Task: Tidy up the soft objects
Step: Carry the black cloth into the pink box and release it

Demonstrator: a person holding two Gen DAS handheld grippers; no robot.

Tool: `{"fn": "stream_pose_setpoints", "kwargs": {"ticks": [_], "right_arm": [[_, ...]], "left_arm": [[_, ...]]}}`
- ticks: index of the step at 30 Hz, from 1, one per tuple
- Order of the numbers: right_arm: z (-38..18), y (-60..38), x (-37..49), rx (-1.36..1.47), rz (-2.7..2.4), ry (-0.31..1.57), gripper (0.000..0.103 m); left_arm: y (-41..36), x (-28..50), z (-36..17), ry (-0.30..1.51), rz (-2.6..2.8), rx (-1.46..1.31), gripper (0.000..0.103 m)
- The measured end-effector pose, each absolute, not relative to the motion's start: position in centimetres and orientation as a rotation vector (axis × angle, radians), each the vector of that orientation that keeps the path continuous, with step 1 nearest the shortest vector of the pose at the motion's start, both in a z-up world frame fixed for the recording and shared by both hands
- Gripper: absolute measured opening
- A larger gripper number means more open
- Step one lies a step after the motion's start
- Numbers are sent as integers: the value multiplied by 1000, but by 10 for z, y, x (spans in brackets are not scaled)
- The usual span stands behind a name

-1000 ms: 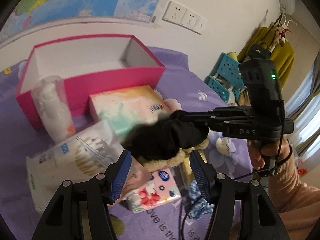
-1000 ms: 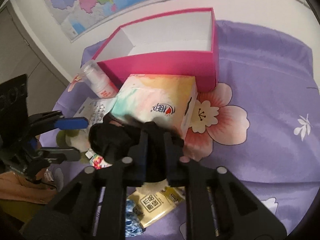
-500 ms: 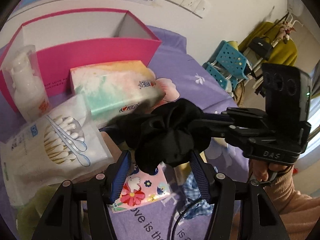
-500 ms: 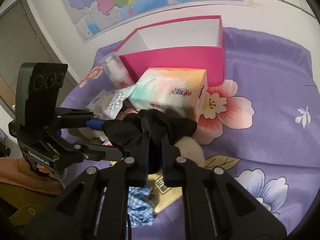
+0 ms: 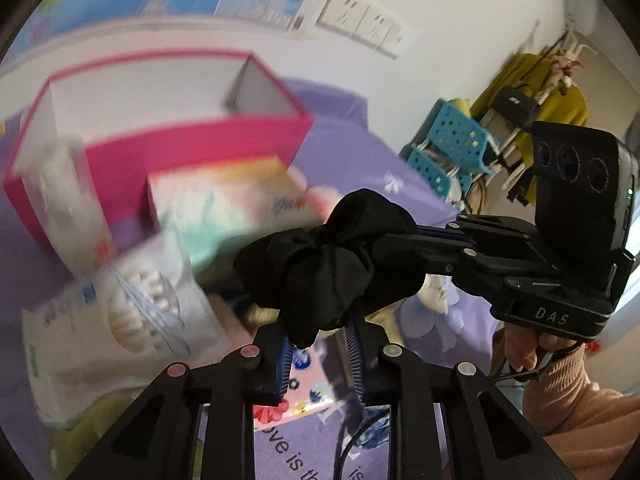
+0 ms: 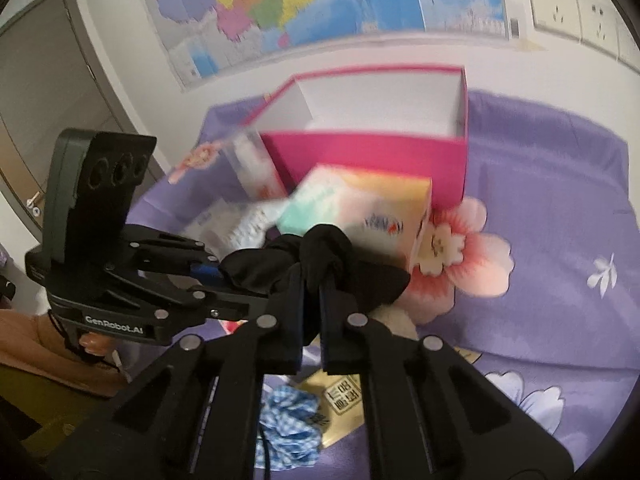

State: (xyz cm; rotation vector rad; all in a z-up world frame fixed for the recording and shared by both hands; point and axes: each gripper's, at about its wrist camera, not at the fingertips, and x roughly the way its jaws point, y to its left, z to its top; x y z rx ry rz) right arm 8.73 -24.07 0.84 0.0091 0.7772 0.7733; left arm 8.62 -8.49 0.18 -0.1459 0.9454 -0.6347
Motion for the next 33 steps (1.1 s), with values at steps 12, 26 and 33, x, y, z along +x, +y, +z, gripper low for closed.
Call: {"fn": "stream_pose_setpoints", "kwargs": {"ticks": [12,26,33], "right_arm": [[75,-239,100,36,812,594,7],[83,-227,191,59,754,577,7],[58,-215,226,3,665,615,7]], "left_arm": [[-74,98,70,784,-620,-79,24],[-79,183,78,797,-456,-22,24],[-89,219,49,878,-397,-14,24]]}}
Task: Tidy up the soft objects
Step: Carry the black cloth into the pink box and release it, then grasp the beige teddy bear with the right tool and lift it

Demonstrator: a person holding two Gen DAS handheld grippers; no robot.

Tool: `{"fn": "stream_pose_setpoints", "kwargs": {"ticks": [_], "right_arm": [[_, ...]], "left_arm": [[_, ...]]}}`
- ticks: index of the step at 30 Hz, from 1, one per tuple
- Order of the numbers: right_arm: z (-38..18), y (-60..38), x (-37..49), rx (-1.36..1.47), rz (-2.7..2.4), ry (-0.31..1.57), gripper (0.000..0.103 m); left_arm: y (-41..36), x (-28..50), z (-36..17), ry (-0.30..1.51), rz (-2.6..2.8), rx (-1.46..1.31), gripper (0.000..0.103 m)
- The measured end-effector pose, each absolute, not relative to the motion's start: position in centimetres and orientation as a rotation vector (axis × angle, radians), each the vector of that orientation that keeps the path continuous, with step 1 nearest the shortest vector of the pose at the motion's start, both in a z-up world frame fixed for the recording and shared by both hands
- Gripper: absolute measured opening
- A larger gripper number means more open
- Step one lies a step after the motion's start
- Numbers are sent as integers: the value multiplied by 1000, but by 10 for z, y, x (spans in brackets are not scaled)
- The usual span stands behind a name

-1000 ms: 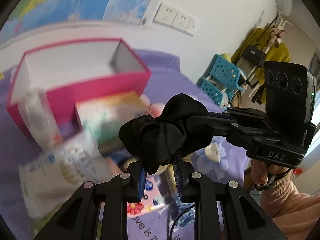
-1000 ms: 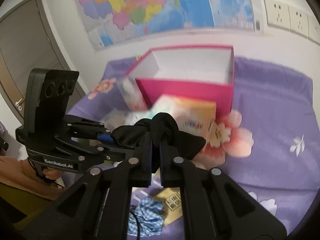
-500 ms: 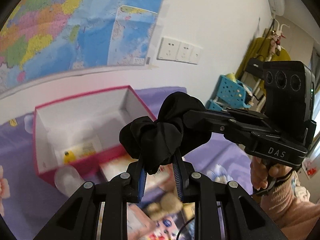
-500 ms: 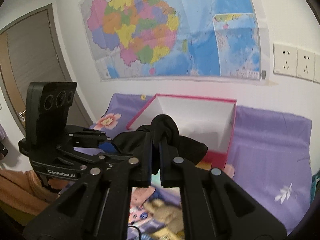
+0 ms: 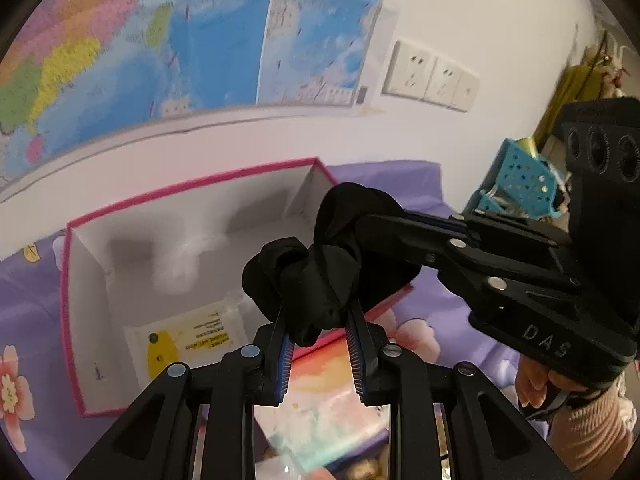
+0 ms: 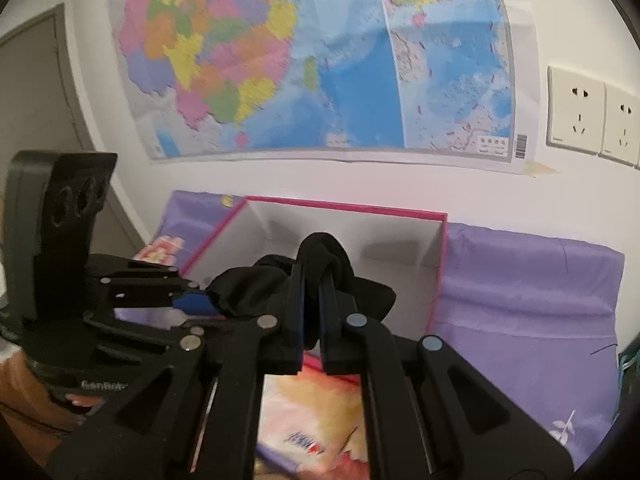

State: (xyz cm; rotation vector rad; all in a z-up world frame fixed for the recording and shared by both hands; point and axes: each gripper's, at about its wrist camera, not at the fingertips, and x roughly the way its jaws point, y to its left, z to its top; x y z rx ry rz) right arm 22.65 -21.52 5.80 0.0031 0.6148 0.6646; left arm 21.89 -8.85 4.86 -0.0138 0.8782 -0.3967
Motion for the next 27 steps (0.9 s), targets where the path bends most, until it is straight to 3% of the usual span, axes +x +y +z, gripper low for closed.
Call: {"fn": "stream_pose_setpoints", "kwargs": {"ticks": [3,8,10,11,23,27], "right_arm": [[47,-209,237,-44,608,612,7],[21,-207,251,-114,509,681,9],[16,-216,253,-87,474,706,19],[15,-221,252,-68,466,710,24],[50,-257,170,101,665,684,27],[50,-264,138,124,717,692,39]], "left_arm": [[-94,229,37,910,-387,-14,25],[-96,229,26,928,-348,16,39],[-92,224,26,915,-345,14,43],[-90,222,27,909,-346,10,43],[-71,141,56,762,-441,10,47],[-69,119,54,753,-471,7,48]]}}
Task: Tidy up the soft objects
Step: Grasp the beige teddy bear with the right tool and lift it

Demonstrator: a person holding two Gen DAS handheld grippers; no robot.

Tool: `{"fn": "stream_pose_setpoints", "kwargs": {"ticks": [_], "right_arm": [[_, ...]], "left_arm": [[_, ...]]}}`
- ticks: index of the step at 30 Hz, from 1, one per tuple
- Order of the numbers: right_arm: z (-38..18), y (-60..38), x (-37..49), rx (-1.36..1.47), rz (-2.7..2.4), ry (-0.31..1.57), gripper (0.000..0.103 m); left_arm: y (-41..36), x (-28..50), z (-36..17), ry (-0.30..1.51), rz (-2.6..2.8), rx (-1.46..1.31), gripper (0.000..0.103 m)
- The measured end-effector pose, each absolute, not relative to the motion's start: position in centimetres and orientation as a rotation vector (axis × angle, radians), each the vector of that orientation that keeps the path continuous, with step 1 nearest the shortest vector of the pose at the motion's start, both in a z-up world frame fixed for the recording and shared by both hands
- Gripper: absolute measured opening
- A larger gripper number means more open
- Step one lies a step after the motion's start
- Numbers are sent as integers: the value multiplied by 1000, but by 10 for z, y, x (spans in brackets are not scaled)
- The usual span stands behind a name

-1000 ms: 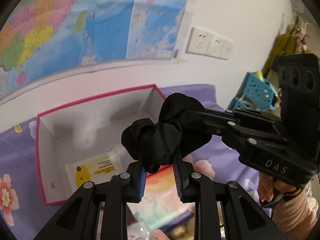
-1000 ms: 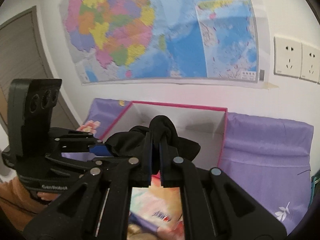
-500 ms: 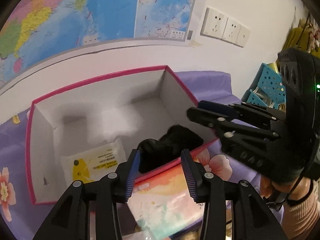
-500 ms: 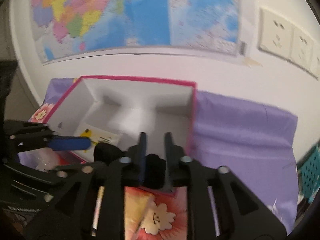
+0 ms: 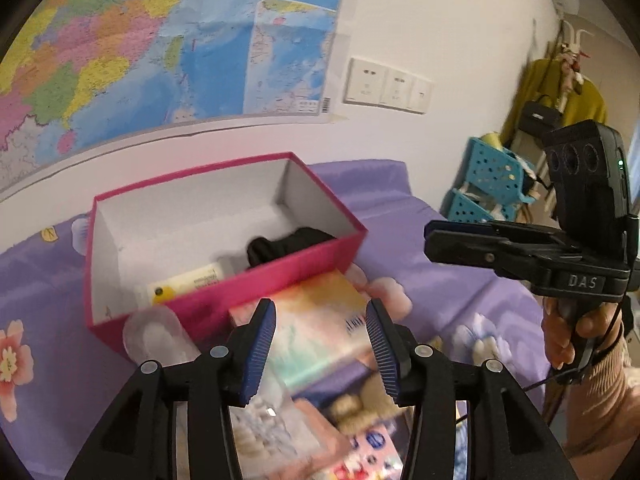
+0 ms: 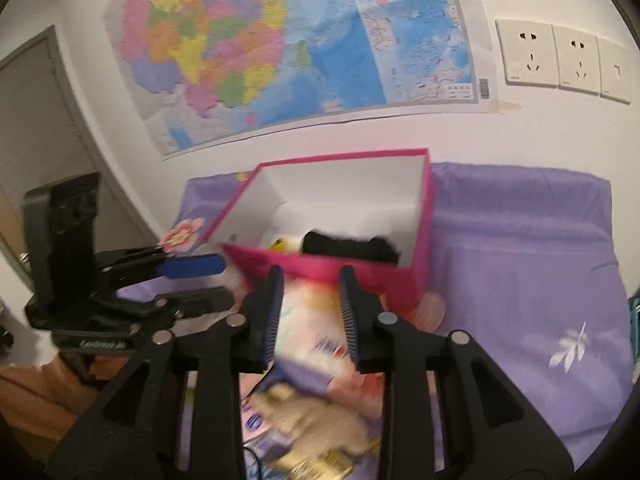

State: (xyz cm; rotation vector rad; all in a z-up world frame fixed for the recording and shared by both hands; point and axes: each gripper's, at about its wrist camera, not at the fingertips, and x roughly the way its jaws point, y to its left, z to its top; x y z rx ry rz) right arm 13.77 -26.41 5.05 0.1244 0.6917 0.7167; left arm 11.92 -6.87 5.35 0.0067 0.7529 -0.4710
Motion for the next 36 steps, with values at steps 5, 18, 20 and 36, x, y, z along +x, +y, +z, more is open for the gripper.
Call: {"fn": "stream_pose_setpoints", "kwargs": {"ticks": [5,18,20,36], "right_arm": [[39,-269,107,131,722,717,41],[-22,-260,89,111,659,869,51],[-28,-257,92,97,637,888,53],[-47,-272,105,123,575,909,5]], "left_arm": [[-71,99,43,757,-492,5,48],[-77,77,3,845,-501,-10,48],[-80,77,-2,861,-508,-7,48],[-97,86,-23,933,-548,18,50]]}}
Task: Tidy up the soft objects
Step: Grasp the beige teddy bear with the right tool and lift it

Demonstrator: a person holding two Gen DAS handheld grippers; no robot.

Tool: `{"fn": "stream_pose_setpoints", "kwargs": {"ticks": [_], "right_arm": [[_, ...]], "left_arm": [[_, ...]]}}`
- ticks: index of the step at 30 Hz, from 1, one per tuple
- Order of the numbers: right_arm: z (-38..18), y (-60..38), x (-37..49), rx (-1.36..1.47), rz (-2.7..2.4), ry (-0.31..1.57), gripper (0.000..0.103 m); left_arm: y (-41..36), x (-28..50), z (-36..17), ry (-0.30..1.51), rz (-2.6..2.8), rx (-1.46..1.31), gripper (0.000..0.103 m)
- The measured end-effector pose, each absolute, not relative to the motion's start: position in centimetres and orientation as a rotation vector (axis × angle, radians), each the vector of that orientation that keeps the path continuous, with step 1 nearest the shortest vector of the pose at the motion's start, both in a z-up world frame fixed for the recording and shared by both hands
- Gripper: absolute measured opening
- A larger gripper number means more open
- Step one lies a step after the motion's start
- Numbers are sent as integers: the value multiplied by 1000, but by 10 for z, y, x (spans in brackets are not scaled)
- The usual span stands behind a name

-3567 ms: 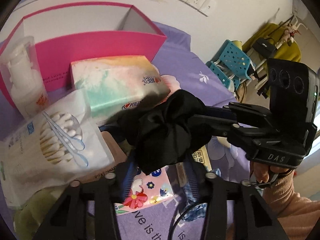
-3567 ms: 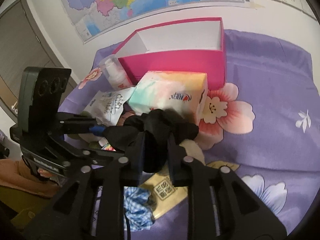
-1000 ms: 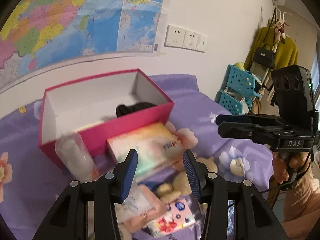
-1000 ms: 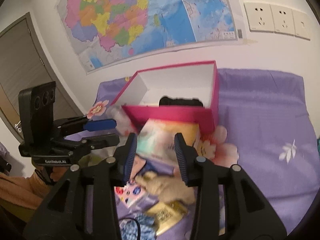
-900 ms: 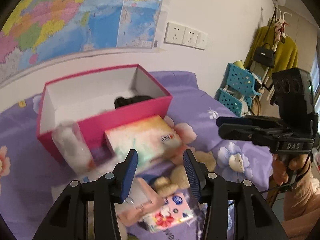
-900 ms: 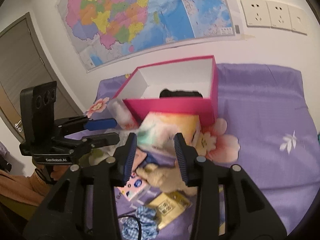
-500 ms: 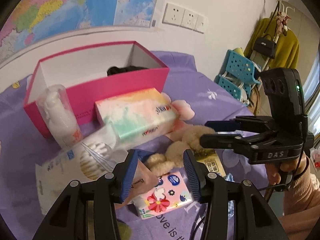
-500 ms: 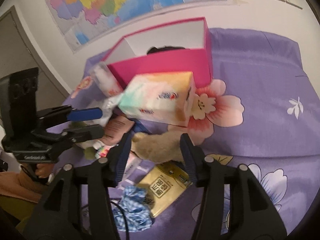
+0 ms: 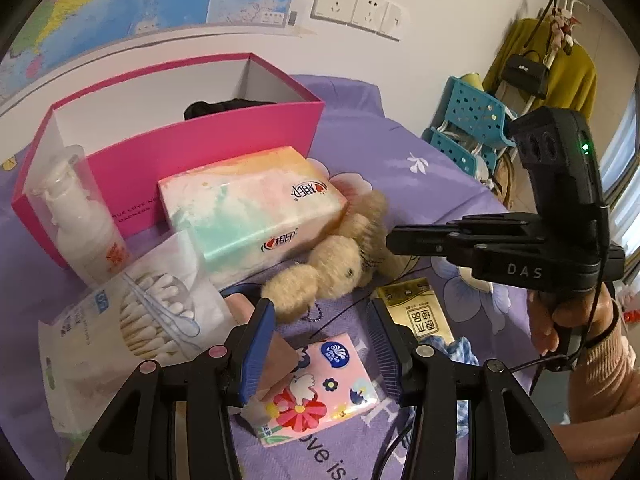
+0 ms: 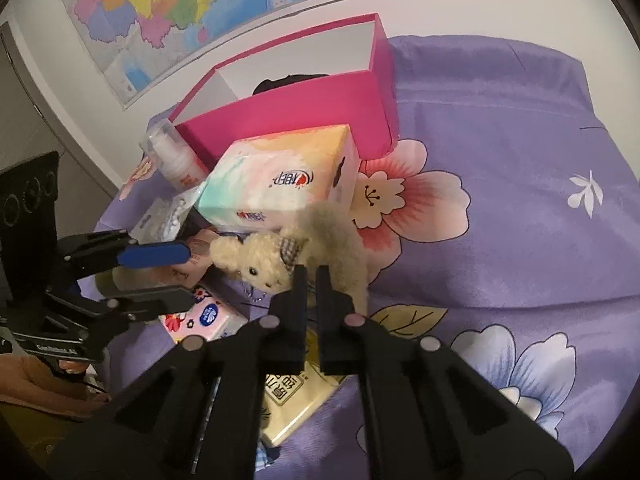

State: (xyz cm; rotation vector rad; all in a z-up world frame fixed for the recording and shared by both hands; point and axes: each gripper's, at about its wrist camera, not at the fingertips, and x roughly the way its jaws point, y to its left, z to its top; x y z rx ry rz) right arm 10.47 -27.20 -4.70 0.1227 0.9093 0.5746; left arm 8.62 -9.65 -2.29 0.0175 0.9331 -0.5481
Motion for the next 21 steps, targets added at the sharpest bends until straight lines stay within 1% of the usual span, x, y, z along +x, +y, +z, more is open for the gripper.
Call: {"fn": "stream_pose_setpoints", "kwargs": {"ticks": [2,4,5,6,11,14,17,19,21], "right_arm": [[-46,-273,105,125,568,901,6],[-45,-275,107,135,556,893,25],[-44,-276,108,140,550,881,47],[-43,-276,110,135,541,863,54],[-41,-266,123,94,587,844,54],[-47,-260,129,62,596,862,31],[-46,-266,128,89,604,854,30],[-40,-271,124,107,611,836,29],[-29,-274,118,115,619,808,29]], "left_arm": [[-98,89,-25,939,-543,20,50],[-100,93,-26,944,-537,23,50],[-100,95,-27,947,-534,23,50],[-101,96,-28,949,-534,24,50],[-105,105,-33,975,-529,28,50],[-109,105,-36,988,-531,38,50],[-114,105,-39,1000,-545,53,47],[-115,107,-38,997,-557,47,40],[-115,108,-34,989,-578,25,37]]}}
